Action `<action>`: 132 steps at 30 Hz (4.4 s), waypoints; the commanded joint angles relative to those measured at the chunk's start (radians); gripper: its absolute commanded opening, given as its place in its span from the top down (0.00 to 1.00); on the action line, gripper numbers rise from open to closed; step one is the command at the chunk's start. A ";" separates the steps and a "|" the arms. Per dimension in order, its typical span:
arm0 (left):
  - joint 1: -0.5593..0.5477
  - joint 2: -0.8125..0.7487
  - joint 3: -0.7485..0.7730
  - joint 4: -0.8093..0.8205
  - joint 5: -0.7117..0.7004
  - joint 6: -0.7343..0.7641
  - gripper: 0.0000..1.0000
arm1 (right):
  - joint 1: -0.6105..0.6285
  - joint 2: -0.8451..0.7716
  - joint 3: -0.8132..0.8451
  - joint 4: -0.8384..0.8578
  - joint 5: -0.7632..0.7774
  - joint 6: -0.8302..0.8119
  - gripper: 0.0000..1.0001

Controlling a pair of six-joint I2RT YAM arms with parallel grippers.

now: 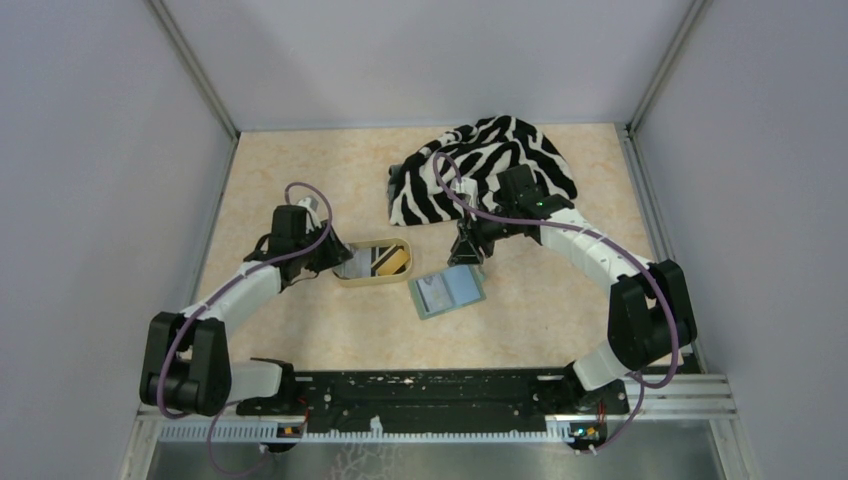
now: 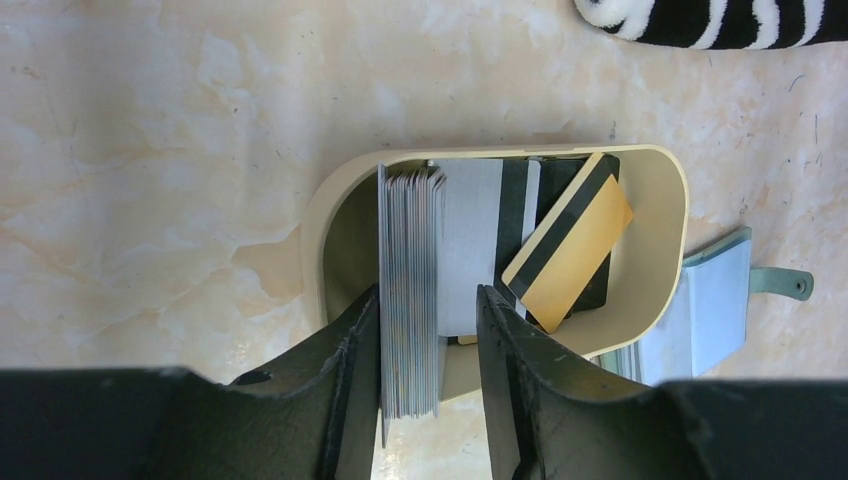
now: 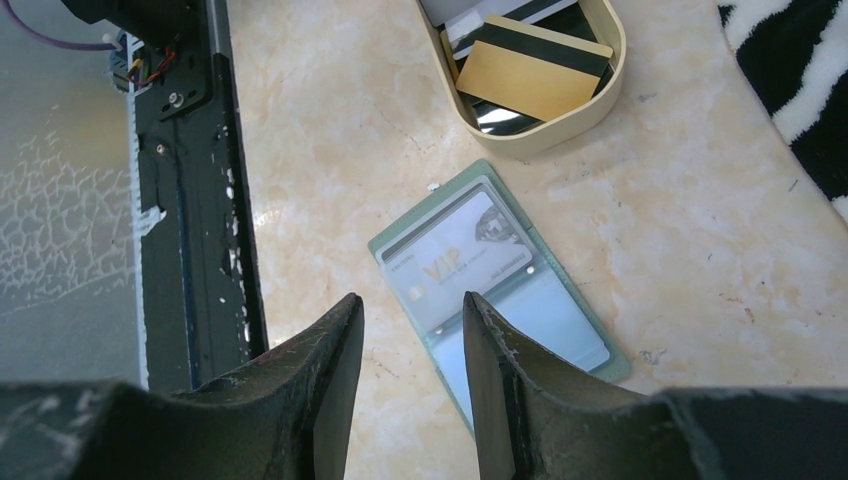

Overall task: Put the credit cards into the card holder
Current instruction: Pick up the credit card from the storage box.

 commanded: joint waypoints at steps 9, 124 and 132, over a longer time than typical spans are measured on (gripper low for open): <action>0.016 -0.038 0.019 -0.027 0.000 -0.004 0.58 | -0.012 -0.032 0.004 0.025 -0.037 -0.012 0.59; -0.663 -0.177 -0.362 1.157 0.121 -0.092 0.26 | -0.011 -0.175 -0.189 0.589 -0.429 0.470 1.00; -0.664 -0.296 -0.292 0.790 0.128 0.053 0.27 | 0.000 -0.172 -0.187 0.543 -0.459 0.413 1.00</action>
